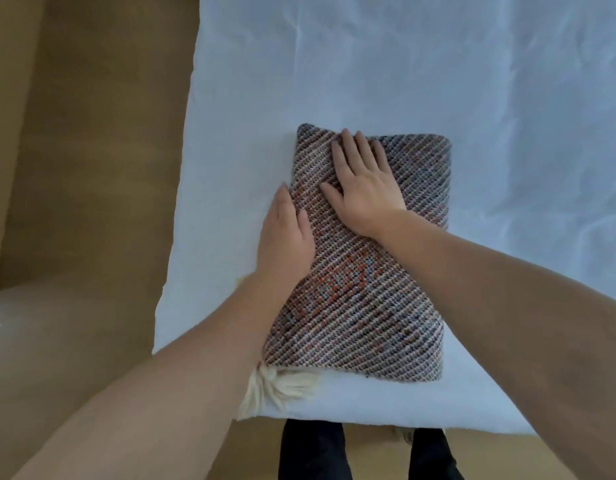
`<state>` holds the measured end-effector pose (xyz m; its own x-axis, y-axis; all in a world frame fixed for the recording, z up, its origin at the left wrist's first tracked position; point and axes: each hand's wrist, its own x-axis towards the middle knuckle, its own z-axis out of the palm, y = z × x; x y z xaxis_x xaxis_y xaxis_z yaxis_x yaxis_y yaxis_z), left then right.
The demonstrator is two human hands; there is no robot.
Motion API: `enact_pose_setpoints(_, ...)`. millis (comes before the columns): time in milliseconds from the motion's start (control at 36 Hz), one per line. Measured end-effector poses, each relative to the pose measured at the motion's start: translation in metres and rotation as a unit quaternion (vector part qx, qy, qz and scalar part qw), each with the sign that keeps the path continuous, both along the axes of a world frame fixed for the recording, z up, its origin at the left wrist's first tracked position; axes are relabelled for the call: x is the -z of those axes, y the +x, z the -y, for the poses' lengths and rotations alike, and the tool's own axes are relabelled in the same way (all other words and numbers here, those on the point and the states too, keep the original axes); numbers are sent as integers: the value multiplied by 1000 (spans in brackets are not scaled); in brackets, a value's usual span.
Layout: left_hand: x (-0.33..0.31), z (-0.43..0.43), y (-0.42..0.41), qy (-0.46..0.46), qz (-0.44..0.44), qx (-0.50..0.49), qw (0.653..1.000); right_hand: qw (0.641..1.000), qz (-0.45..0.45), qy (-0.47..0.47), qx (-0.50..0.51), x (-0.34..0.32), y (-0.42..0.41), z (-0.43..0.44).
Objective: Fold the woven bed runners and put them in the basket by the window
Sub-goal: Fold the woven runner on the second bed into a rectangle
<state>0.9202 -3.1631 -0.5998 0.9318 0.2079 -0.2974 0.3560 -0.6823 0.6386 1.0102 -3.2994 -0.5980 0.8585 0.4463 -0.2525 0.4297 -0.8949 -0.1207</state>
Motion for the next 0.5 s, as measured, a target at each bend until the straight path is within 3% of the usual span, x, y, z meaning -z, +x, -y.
enact_pose_setpoints(278,7,15,105,48,-28,37,998,981,-32,-48,184,4,15,84)
enact_pose_setpoints(500,0,21,73,81,-40,27,996,974,-69,-4,217,-2,-57,80)
